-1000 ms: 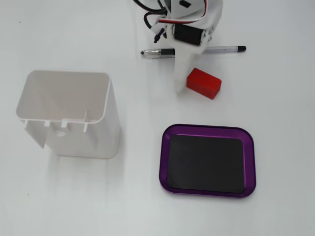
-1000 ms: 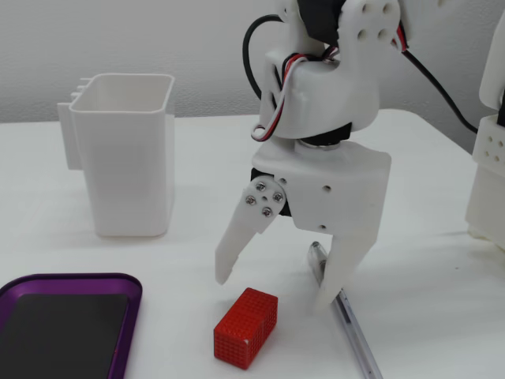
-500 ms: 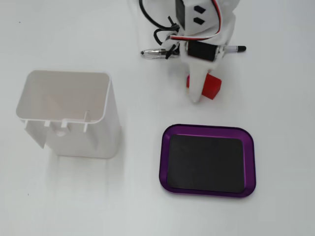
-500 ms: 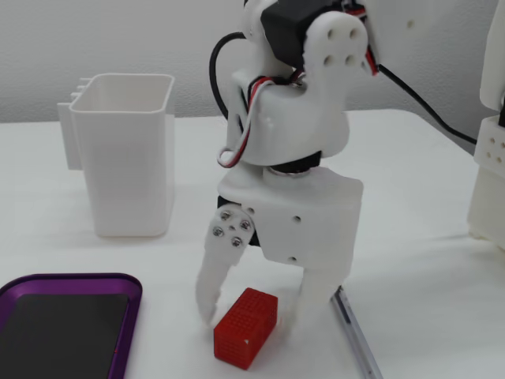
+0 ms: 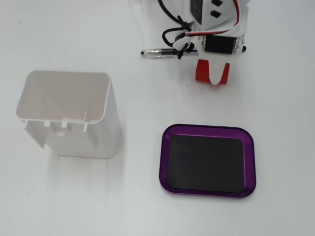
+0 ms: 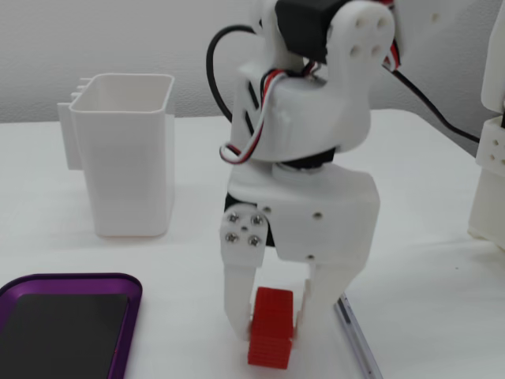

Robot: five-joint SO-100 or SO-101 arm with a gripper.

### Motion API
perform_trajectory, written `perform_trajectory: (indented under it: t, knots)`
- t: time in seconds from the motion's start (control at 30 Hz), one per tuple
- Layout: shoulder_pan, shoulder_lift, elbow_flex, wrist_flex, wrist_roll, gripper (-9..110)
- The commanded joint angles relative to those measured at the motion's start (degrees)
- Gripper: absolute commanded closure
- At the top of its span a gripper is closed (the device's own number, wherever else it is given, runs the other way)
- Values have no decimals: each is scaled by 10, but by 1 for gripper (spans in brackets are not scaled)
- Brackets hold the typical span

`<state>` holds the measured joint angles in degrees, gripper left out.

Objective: Pick up the cube and place it in the box.

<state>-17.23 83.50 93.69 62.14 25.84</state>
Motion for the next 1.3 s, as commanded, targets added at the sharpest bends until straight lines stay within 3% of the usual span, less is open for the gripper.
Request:
perform_trajectory:
  t: [0.0, 0.13, 0.37, 0.53, 0.83, 1.27]
  knots:
    - [1, 80, -40, 4, -95, 102]
    - [25, 137, -49, -36, -227, 102]
    - [63, 149, -12, -245, -360, 102]
    - [62, 70, 4, -383, -371, 102]
    - [63, -47, 4, -414, -369, 102]
    - [63, -57, 8, -469, -375, 101]
